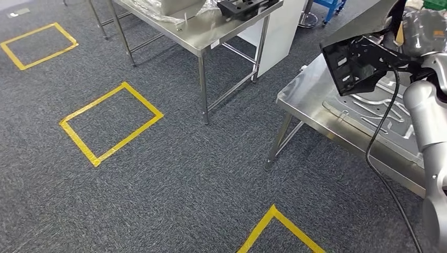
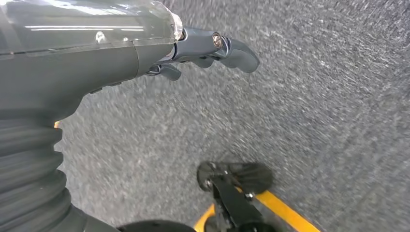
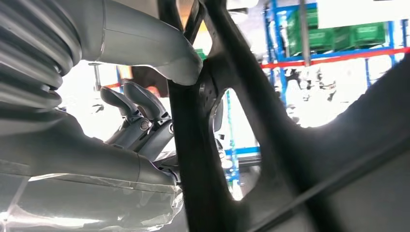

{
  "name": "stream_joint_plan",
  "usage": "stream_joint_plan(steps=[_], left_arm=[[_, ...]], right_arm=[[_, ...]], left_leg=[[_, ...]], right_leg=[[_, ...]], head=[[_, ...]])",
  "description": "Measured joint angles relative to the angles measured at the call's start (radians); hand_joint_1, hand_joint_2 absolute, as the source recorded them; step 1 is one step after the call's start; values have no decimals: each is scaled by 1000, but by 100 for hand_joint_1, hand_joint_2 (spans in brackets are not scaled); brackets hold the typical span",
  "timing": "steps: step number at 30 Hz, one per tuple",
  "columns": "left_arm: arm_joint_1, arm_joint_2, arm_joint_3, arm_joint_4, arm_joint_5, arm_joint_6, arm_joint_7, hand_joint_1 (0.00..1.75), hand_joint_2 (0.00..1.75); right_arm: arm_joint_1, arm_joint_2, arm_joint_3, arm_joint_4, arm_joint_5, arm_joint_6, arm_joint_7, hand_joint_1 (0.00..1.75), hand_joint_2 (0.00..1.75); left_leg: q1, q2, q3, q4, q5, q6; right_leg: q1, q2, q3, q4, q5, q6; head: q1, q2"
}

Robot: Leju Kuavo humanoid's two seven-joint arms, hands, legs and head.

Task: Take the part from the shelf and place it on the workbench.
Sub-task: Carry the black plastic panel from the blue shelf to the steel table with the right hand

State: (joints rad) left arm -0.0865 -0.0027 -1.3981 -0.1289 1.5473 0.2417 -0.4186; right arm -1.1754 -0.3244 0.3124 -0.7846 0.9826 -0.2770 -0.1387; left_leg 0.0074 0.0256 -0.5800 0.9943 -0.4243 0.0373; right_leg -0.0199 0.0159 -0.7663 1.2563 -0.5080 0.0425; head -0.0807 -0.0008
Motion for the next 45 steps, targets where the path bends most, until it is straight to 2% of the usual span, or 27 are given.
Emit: stream_joint_plan(steps=[1,2,3,5,7,9,10,12,14,16,17,19,21,23,25,27,29,31,32,33,35,37,39,41,42,43,45], left_arm=[[1,0,0,0,1,-1,1,0,175],[1,-1,0,0,1,-2,2,0,175],[1,-2,0,0,1,-3,2,0,175],[1,-4,0,0,1,-4,4,0,175],[1,-5,0,0,1,-6,6,0,175],[-1,-5,0,1,2,-8,8,0,175],[-3,-5,0,1,2,-9,10,0,175],[-6,-4,0,1,3,-10,12,0,175],[-3,-3,0,2,5,-10,14,0,175],[0,-3,0,2,7,-10,16,0,175],[1,-3,0,2,8,-10,17,0,175],[2,-2,0,2,9,-11,18,0,175],[3,1,0,3,10,-12,19,0,175],[3,3,0,3,12,-16,23,0,175],[1,3,0,3,13,-28,34,0,175],[0,3,-1,3,10,-47,46,0,175],[3,5,-3,3,2,-64,55,0,175],[9,6,-6,3,-8,-75,62,0,175],[11,6,-8,3,-12,-79,64,0,175],[12,6,-10,3,-15,-81,64,0,175],[12,7,-14,4,-18,-83,66,0,175],[11,9,-18,4,-20,-83,68,0,175],[9,11,-23,6,-25,-82,71,0,175],[7,13,-28,6,-30,-81,75,0,175],[5,13,-29,6,-31,-80,76,0,175],[3,14,-30,6,-31,-79,77,0,175],[4,14,-32,6,-32,-77,78,0,175]], right_arm=[[4,-1,0,-1,-2,-1,0,175,175],[9,-1,0,-2,-4,-3,0,175,175],[12,-2,0,-5,-5,-3,0,175,175],[14,-4,0,-15,-7,-4,0,175,175],[15,-4,0,-27,-9,-3,0,175,175],[15,-6,1,-35,-11,2,0,175,175],[15,-7,1,-38,-11,4,1,175,175],[11,-7,1,-45,-11,9,2,175,175],[9,-3,1,-49,-10,13,2,175,175],[11,2,3,-49,-9,17,2,175,175],[12,3,4,-49,-9,19,2,175,175],[11,4,6,-50,-9,19,3,175,175],[10,4,7,-50,-9,19,3,175,175],[9,5,7,-50,-9,19,2,175,175],[9,4,8,-50,-8,19,1,175,175],[5,1,8,-51,-7,17,1,175,175],[3,-1,8,-51,-7,16,1,175,175],[10,-1,9,-51,-7,16,1,175,175],[16,-2,9,-52,-7,16,2,175,175],[21,-4,9,-54,-7,17,2,175,175],[26,-8,9,-60,-7,18,2,175,175],[27,-13,9,-66,-7,19,2,175,175],[30,-19,9,-70,-6,20,4,175,175],[33,-25,9,-82,-5,21,4,175,175],[31,-27,9,-88,-5,22,4,175,175],[29,-28,9,-94,-4,23,5,175,175],[31,-27,9,-97,-1,25,6,175,175]], left_leg=[[0,14,0,0,-1,-1],[1,28,1,1,-3,-2],[1,41,2,2,-5,-5],[-3,64,4,8,-12,-14],[-8,87,8,13,-20,-25],[-11,112,14,12,-25,-35],[-9,109,16,15,-30,-41],[-3,57,-3,66,-66,-52],[2,-5,-63,199,-133,-57],[2,-18,-120,312,-167,-58],[2,-19,-126,315,-153,-56],[2,-38,-85,210,-81,-46],[4,-83,-28,78,-27,-34],[2,-97,-7,30,-19,-29],[1,-73,-1,18,-16,-23],[4,-55,9,0,-16,-11],[3,-41,17,-7,-22,-4],[3,-25,27,-7,-31,-4],[4,-18,34,-7,-37,-5],[4,-12,43,-6,-43,-9],[5,-1,64,-6,-59,-19],[2,7,79,-7,-78,-32],[-1,14,94,-14,-96,-45],[1,17,116,-14,-115,-57],[3,12,111,13,-124,-62],[5,3,86,66,-137,-65],[5,-11,-25,226,-162,-69]], right_leg=[[-3,-6,-12,31,-5,4],[-6,-11,-6,23,8,7],[-8,-20,22,-25,35,9],[-6,-64,101,-166,90,7],[2,-88,139,-239,108,-5],[6,-65,136,-243,107,-20],[4,-52,136,-245,109,-26],[-2,-30,138,-250,113,-39],[-3,-5,138,-251,115,-48],[1,24,137,-250,116,-51],[3,40,137,-249,116,-51],[5,69,137,-245,116,-51],[6,95,134,-241,117,-46],[3,119,127,-240,120,-34],[-2,132,122,-243,122,-19],[-2,84,105,-212,104,-9],[-4,14,49,-103,56,1],[-10,-8,-17,16,21,12],[-13,-11,-30,33,29,17],[-16,-13,-20,7,57,20],[-19,-26,45,-127,128,23],[-12,-39,100,-229,147,11],[-1,-35,114,-244,122,-13],[-4,-25,136,-244,100,-32],[-7,-21,153,-246,88,-41],[-9,-19,172,-248,75,-50],[-5,-15,207,-250,45,-61]], head=[[0,0],[0,0],[0,0],[0,0],[0,0],[0,0],[0,0],[0,0],[-1,0],[-1,0],[-1,0],[-1,0],[-1,0],[-1,0],[-1,0],[0,0],[0,0],[0,0],[0,0],[0,0],[0,0],[0,0],[0,0],[0,0],[0,0],[-1,0],[-1,0]])
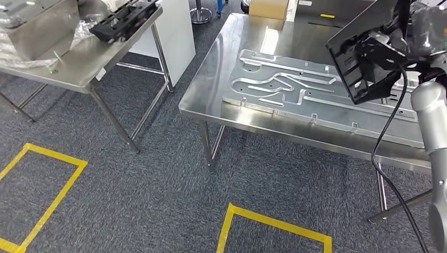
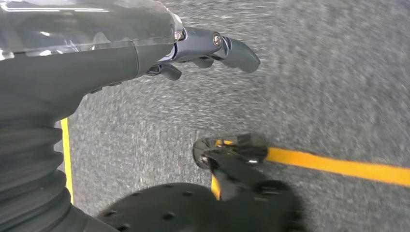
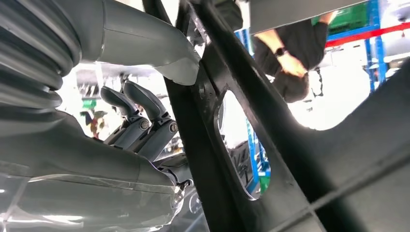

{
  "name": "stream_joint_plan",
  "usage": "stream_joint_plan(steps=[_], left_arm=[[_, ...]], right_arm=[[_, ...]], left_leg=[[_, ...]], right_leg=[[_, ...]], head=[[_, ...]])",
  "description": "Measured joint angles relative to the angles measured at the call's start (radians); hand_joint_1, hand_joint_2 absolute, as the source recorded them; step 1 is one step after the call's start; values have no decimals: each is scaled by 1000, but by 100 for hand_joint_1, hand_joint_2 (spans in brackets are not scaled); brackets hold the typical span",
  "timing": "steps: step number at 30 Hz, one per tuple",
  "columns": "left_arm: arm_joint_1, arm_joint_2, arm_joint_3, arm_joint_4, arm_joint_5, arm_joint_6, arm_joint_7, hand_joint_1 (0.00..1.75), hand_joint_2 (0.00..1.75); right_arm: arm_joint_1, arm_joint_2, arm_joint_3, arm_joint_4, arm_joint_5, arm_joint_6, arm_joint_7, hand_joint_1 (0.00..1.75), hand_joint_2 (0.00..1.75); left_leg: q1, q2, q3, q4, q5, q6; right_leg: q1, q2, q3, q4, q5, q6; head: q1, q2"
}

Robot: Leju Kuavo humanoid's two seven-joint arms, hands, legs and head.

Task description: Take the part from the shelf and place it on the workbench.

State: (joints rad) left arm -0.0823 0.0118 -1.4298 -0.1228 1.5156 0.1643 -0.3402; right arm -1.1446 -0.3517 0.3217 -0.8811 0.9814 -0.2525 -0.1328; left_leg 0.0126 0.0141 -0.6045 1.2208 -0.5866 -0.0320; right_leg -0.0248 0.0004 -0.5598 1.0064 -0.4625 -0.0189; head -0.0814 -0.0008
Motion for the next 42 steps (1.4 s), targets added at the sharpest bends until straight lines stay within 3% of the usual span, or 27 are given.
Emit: stream_joint_plan(steps=[2,3,5,6,7,9,11,13,14,16,18,19,20,21,23,24,25,27,28,29,31,33,34,37,38,39,42], left_arm=[[6,0,-2,0,0,2,2,0,175],[9,0,-4,0,0,3,3,0,175],[12,1,-5,0,0,4,4,0,175],[13,4,-6,1,0,5,5,0,175],[13,5,-6,1,1,5,5,0,175],[13,9,-7,3,2,6,7,0,175],[11,8,-7,5,4,6,8,0,175],[8,6,-7,5,8,6,7,0,175],[7,5,-7,5,10,6,7,0,175],[7,4,-7,5,13,7,6,0,175],[9,0,-7,5,15,6,6,0,175],[10,-2,-7,5,17,6,6,0,175],[11,-3,-7,5,19,6,6,0,175],[10,-3,-7,5,22,6,6,0,175],[12,0,-7,6,25,5,5,0,175],[12,0,-6,7,27,6,4,0,175],[12,0,-6,7,28,7,3,0,175],[8,-4,-5,6,33,10,1,0,175],[6,-5,-3,6,37,11,-2,0,175],[5,-6,2,6,41,12,-8,0,175],[6,-7,19,6,48,13,-28,0,175],[7,-7,36,6,49,13,-54,0,175],[7,-7,41,6,48,12,-65,0,175],[4,-5,55,7,50,2,-90,0,175],[4,-5,58,8,51,1,-96,0,175],[4,-4,60,8,52,1,-99,0,175],[1,-8,64,8,52,7,-103,0,175]], right_arm=[[13,2,1,0,2,1,0,175,175],[19,3,1,0,2,2,0,175,175],[24,5,2,0,3,2,0,175,175],[24,4,3,1,3,3,0,175,175],[24,5,3,1,3,4,0,175,175],[28,6,4,2,4,7,3,175,175],[30,6,5,-4,5,9,5,175,175],[21,4,5,-11,5,11,6,175,175],[19,4,5,-13,5,11,7,175,175],[23,3,5,-13,6,12,7,175,175],[32,2,5,-13,6,13,7,175,175],[34,1,5,-12,6,14,7,175,175],[34,0,5,-12,6,14,7,175,175],[33,-1,5,-12,6,16,7,175,175],[31,-4,5,-13,6,21,7,175,175],[29,-4,5,-13,7,24,7,175,175],[24,-2,6,-14,8,27,7,175,175],[10,2,6,-16,11,29,6,175,175],[3,4,6,-16,11,30,6,175,175],[0,5,6,-16,9,30,4,175,175],[-2,5,6,-13,3,32,2,175,175],[1,2,6,-10,-8,36,-1,175,175],[3,-3,6,-10,-16,39,-2,175,175],[12,-30,3,-8,-45,54,-14,175,175],[19,-38,1,-7,-53,57,-22,175,175],[28,-44,0,-4,-58,59,-30,175,175],[71,-50,0,2,-51,39,-58,175,175]], left_leg=[[-1,-3,-115,103,22,2],[-4,-4,-148,95,70,6],[-13,-8,-156,-39,221,25],[-19,-12,-142,-115,281,39],[-25,-15,-122,-175,312,53],[-33,-18,-78,-231,292,70],[-31,-18,-24,-270,262,74],[-22,-17,25,-298,245,76],[-17,-16,46,-308,234,75],[-7,-17,87,-315,206,68],[7,-19,126,-316,179,53],[14,-20,142,-312,165,45],[21,-20,153,-306,147,35],[26,-21,163,-294,128,24],[26,-19,168,-268,87,4],[26,-17,172,-256,74,-5],[27,-14,166,-245,69,-13],[34,-9,142,-189,78,-21],[35,-8,110,-138,77,-21],[36,-8,73,-75,62,-20],[30,-8,-12,43,-6,-14],[19,-8,-65,77,-45,-1],[11,-8,-70,46,-25,12],[-21,-11,-37,-141,131,65],[-28,-14,-27,-183,163,76],[-33,-16,-22,-202,176,81],[-30,-17,-1,-225,186,73]], right_leg=[[4,9,39,-1,-33,-3],[6,14,61,-1,-50,-3],[8,20,113,-8,-87,-2],[9,21,138,-17,-104,0],[9,25,163,-30,-118,4],[8,30,208,-59,-122,16],[7,31,211,-14,-77,28],[5,24,136,119,-30,38],[2,19,85,183,-36,42],[-3,14,-8,249,-110,54],[-15,10,-69,226,-197,73],[-23,5,-87,185,-200,85],[-32,-2,-96,127,-156,98],[-42,-16,-101,64,-68,111],[-45,-40,-105,0,84,102],[-44,-45,-110,-1,116,88],[-40,-41,-114,12,112,68],[-37,-28,-117,23,99,45],[-33,-24,-114,25,93,37],[-29,-19,-109,25,87,30],[-18,-10,-97,24,72,19],[-6,-1,-82,24,58,12],[1,2,-72,24,50,10],[15,4,-44,22,31,8],[17,4,-40,20,26,9],[17,5,-37,17,24,12],[19,6,-27,8,24,25]], head=[[0,0],[0,0],[0,0],[1,0],[1,0],[2,0],[2,0],[1,0],[1,0],[2,0],[2,0],[2,0],[2,0],[2,0],[0,0],[-1,0],[-3,0],[-7,0],[-8,0],[-9,0],[-9,0],[-9,0],[-9,0],[-8,0],[-8,0],[-8,0],[-8,0]])
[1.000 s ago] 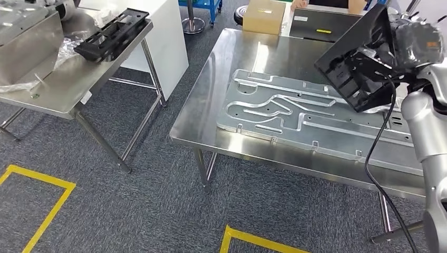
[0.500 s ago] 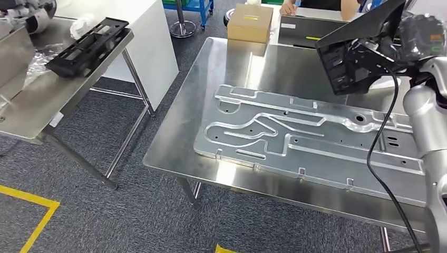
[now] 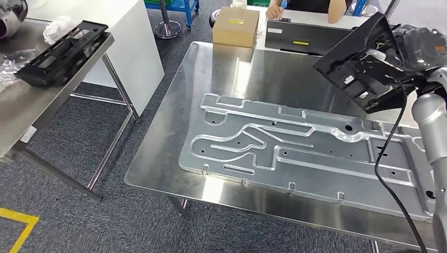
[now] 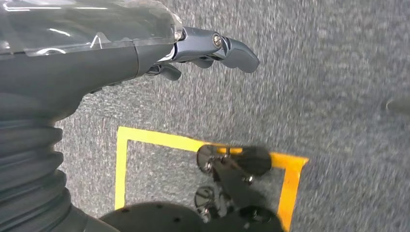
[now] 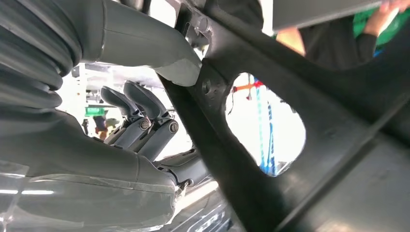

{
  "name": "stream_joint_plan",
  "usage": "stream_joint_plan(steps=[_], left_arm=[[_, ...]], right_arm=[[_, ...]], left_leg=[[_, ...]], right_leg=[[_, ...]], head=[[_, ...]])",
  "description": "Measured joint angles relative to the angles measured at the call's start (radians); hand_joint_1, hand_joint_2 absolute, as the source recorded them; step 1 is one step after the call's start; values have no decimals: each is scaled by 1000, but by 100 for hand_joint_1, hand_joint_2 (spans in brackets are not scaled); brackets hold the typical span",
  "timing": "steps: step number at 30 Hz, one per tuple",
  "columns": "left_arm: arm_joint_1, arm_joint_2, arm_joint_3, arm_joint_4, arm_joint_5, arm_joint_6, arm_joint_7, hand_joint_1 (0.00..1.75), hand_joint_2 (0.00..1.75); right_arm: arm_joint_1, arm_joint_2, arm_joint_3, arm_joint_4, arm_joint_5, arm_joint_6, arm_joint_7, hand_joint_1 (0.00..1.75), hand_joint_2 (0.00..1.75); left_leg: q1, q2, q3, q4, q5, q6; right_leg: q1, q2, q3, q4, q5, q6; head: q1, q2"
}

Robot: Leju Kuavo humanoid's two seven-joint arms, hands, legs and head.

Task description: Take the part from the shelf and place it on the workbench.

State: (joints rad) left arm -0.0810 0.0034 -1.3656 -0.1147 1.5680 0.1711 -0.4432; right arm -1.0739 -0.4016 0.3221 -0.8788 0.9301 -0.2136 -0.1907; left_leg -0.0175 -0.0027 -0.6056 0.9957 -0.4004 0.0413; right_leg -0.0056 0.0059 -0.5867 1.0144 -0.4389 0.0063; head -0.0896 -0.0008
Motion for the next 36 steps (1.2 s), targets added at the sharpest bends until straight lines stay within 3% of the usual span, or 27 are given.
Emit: stream_joint_plan(steps=[3,5,12,18,22,27,36], left_arm=[[-4,-9,8,0,2,8,-6,0,175],[-4,-15,15,0,3,13,-10,0,175],[-5,-21,20,0,-2,21,-16,0,175],[-5,-21,19,0,-2,27,-18,0,175],[-3,-21,19,0,1,37,-14,0,175],[4,-21,19,0,3,43,-4,0,175],[9,-21,19,0,-6,38,-27,0,175]], right_arm=[[39,16,1,14,9,-42,-22,175,175],[62,44,8,33,14,-46,-28,175,175],[109,183,91,139,18,-38,-78,175,175],[87,320,182,267,6,-74,-93,175,175],[86,382,234,332,-1,-60,-99,175,175],[87,410,267,377,-18,-55,-100,175,175],[70,397,278,419,-62,-59,-99,175,175]], left_leg=[[-2,-5,19,-16,1,-14],[-3,-6,22,-14,-5,-13],[-4,-5,20,-10,-11,-9],[-3,-3,27,-10,-14,-11],[-3,-4,33,-10,-15,-10],[-2,-9,33,-10,-14,-10],[-3,-9,33,-10,-15,-9]], right_leg=[[3,-7,21,-17,0,-4],[2,-8,27,-23,-9,-8],[2,-7,28,-24,-13,-4],[2,-6,35,-26,-15,-4],[2,-7,41,-26,-17,-4],[2,-13,43,-26,-17,-5],[2,-13,44,-29,-17,-4]], head=[[1,0],[1,0],[1,0],[1,0],[1,0],[1,0],[1,0]])
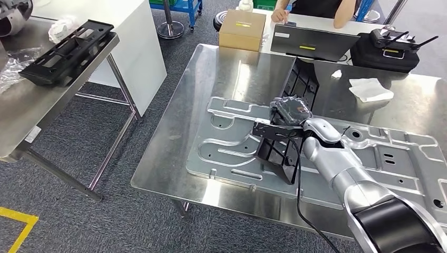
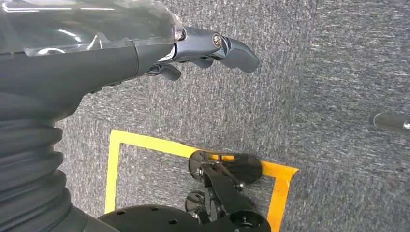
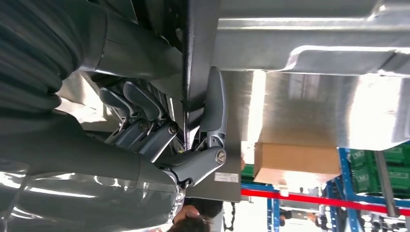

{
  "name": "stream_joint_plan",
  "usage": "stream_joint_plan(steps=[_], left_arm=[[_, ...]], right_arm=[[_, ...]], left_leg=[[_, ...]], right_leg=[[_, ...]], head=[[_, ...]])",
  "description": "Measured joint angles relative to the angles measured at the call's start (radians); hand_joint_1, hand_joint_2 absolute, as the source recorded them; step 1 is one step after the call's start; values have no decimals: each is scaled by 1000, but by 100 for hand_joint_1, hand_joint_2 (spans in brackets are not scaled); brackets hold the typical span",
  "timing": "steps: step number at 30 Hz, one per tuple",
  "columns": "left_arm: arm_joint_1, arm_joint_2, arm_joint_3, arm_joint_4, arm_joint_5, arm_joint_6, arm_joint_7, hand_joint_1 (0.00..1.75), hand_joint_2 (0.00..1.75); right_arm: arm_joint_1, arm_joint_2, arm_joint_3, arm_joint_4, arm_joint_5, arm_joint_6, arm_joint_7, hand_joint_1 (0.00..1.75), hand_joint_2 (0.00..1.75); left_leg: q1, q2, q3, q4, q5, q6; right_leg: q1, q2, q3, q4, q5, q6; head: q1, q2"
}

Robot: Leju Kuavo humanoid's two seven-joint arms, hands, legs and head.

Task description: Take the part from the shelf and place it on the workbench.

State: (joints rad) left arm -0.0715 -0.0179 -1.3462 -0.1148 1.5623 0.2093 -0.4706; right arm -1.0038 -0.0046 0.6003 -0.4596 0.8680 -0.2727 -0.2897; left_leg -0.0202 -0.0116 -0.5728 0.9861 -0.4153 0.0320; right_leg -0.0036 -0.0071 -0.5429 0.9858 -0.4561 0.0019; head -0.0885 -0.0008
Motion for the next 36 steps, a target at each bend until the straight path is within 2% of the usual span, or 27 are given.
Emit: stream_joint_plan(steps=[9,14,18,23,27,36], left_arm=[[2,1,0,0,-15,-3,-14,0,175],[2,1,0,0,-19,16,-38,0,175],[1,1,-3,-1,-29,29,-40,0,175],[-2,1,-6,-2,-34,35,-43,0,175],[-1,1,-6,-3,-33,41,-48,0,175],[-3,1,-6,-3,-26,15,-44,0,175]], right_arm=[[-1,-48,1,28,-43,-45,10,175,175],[9,-68,15,34,-12,-109,-25,175,175],[28,-56,53,19,0,-114,-72,175,175],[62,-12,125,-24,-13,-104,-100,175,175],[82,9,172,-51,-31,-102,-105,175,175],[84,15,217,-82,-67,-81,-70,175,175]], left_leg=[[0,-2,1,0,0,1],[0,-2,1,0,-1,1],[0,-1,1,0,-2,1],[2,2,3,-1,-4,-1],[3,4,4,-4,-4,-4],[3,6,9,-8,-5,-5]], right_leg=[[0,-2,3,-2,0,0],[0,-2,3,-3,0,0],[0,-1,3,-3,0,0],[0,3,3,-3,-1,0],[0,5,2,-3,-2,-1],[1,7,3,-3,-3,-4]], head=[[0,0],[0,0],[0,0],[0,0],[-2,0],[-3,0]])
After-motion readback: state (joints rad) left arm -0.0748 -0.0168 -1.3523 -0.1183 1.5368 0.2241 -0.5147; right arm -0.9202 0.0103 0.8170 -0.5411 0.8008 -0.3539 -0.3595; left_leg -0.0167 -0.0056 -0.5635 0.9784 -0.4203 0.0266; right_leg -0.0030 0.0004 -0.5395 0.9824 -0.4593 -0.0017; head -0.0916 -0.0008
